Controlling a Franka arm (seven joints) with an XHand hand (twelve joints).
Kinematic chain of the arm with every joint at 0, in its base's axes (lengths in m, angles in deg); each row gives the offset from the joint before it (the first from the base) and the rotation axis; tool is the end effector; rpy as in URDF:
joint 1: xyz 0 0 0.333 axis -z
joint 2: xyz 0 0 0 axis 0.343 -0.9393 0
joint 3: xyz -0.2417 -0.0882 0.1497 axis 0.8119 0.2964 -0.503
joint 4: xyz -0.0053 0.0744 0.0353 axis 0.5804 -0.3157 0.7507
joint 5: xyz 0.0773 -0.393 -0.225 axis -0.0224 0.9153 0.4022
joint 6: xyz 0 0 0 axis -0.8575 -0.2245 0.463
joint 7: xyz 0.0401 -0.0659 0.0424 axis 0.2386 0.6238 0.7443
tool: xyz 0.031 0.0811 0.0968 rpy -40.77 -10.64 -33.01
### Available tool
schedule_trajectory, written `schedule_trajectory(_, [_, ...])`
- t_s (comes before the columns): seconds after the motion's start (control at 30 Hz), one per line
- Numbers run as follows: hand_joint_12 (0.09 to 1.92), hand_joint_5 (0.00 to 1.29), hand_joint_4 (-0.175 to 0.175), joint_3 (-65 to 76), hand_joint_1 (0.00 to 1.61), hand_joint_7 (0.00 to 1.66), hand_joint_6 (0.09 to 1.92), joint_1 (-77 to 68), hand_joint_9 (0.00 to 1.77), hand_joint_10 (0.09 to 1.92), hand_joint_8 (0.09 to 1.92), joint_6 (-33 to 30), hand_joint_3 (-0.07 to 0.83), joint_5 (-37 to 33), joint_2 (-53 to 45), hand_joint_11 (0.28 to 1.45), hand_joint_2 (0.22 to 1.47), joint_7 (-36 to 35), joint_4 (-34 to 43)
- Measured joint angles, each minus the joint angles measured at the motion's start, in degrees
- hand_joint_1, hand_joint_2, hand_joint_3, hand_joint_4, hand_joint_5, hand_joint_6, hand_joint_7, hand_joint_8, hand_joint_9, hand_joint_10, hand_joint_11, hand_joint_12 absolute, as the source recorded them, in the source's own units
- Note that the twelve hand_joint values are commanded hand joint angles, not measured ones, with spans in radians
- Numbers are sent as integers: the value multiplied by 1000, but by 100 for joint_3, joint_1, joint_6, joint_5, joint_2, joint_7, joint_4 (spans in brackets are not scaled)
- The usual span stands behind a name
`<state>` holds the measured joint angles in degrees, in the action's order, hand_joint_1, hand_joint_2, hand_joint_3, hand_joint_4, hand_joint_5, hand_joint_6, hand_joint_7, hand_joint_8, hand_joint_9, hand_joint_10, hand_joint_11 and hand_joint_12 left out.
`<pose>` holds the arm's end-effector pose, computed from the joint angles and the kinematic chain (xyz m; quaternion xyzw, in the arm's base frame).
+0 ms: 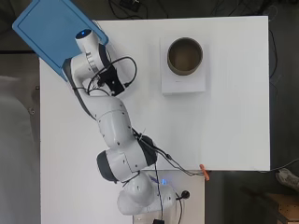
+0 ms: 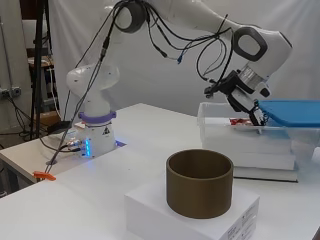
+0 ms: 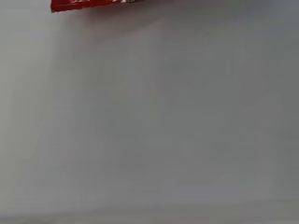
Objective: Teleoperate dual arm-hand system to remove items from a box
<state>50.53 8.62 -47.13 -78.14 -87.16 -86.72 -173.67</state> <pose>0.6159 0.2089 0.2982 -0.7333 -0.6041 0.3035 0.0722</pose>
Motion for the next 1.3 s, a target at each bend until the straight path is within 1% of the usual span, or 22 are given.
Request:
schedule_trajectory(0.07, [87,175,5,8,278,85,87,-15,151,87,87,-8,-10,180,-89,351,1096,-60,101])
schedule_trajectory(0.13, [87,194,6,4,287,97,87,-39,158,87,87,-33,-7,594,-38,350,1095,-95,-5])
schedule_trajectory(0.2, [87,204,6,-13,291,108,87,-62,165,87,87,-23,-6,830,-14,351,1095,-118,-58])
schedule_trajectory(0.27, [87,223,3,-45,300,179,87,-94,264,87,87,0,-6,970,7,389,1088,-145,47])
schedule_trajectory(0.3, [87,230,5,-56,305,196,87,-100,268,87,87,-20,-9,1053,43,388,1077,-161,120])
schedule_trajectory(0.37, [87,234,6,-85,289,202,87,-113,258,87,87,-217,-17,1140,200,381,1048,-147,155])
schedule_trajectory(0.4, [87,227,4,-105,276,205,87,-125,260,87,87,-384,-20,1216,330,380,1035,-82,55])
schedule_trajectory(0.47, [87,238,-3,-140,254,268,87,-144,331,87,87,-818,-13,1350,674,408,1005,60,-466])
schedule_trajectory(0.53, [87,279,-5,-152,244,329,87,-156,389,87,87,-1429,-7,1307,1157,430,985,77,-1327])
schedule_trajectory(0.67, [87,300,-6,-153,240,356,87,-163,414,87,87,-2492,-2,1129,1997,439,977,-98,-2841])
schedule_trajectory(0.7, [87,302,-7,-153,241,359,87,-164,417,87,87,-2716,-2,1090,2161,440,976,-136,-3083])
schedule_trajectory(0.77, [87,173,-23,-155,328,257,87,-165,349,87,87,-3057,-18,1026,2367,417,930,-202,-3317])
schedule_trajectory(0.8, [87,130,-28,-158,351,222,87,-166,325,87,87,-3104,-23,977,2397,409,913,-237,-3334])
schedule_trajectory(0.87, [87,97,-32,-176,365,203,87,-172,312,87,87,-3092,-23,840,2439,403,899,-324,-3332])
schedule_trajectory(0.97, [87,131,-30,-180,410,212,87,-176,320,87,87,-2980,-14,728,2436,404,905,-296,-3448])
schedule_trajectory(1.03, [87,153,-32,-149,422,219,87,-177,323,87,87,-2834,-8,663,2346,405,911,-260,-3399])
schedule_trajectory(1.17, [87,235,-46,34,432,280,87,-166,360,87,87,-2540,1,583,1931,427,926,-184,-2556])
schedule_trajectory(1.3, [87,243,-49,174,449,285,87,-168,367,87,87,-2298,-2,596,1426,443,920,-149,-2055])
